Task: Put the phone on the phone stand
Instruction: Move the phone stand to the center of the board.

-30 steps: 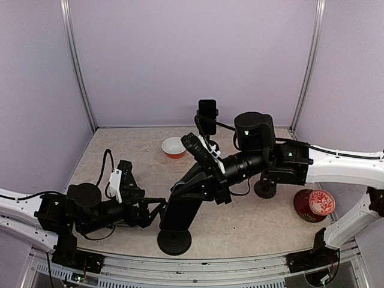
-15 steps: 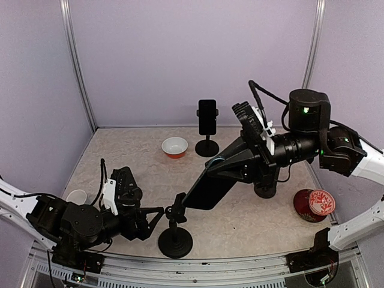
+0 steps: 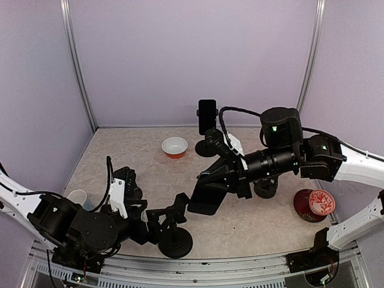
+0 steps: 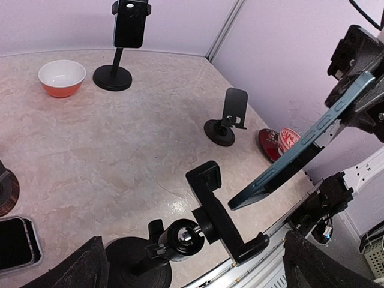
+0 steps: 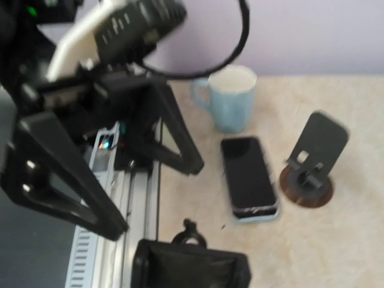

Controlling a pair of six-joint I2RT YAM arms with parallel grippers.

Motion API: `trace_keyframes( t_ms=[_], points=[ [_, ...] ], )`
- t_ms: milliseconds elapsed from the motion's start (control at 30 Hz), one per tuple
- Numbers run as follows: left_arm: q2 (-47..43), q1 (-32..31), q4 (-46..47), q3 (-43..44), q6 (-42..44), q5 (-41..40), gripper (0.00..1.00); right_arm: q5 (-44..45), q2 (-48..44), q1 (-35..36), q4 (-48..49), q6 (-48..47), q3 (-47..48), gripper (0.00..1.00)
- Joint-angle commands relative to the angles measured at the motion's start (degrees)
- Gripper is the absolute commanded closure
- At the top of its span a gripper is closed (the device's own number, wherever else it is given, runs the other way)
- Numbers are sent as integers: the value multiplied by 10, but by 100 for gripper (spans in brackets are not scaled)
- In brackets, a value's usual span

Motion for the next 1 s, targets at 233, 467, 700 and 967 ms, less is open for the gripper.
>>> trace_keyframes(
  t_ms=[233,467,700,967],
  points=[
    [24,-51,-96,44,-98,-43,1,-120,21,13,102,40,-9,100],
    [42,-73,-172,69,-164,-62,1,-156,30,19,128,57,-11,100],
    [21,-75,-145,37,-148,-65,2,-142,45,25,130,57,-3,100],
    [-84,-75,91,-69,9,-34,10,-108,-27,24,76,35,3,100]
  ],
)
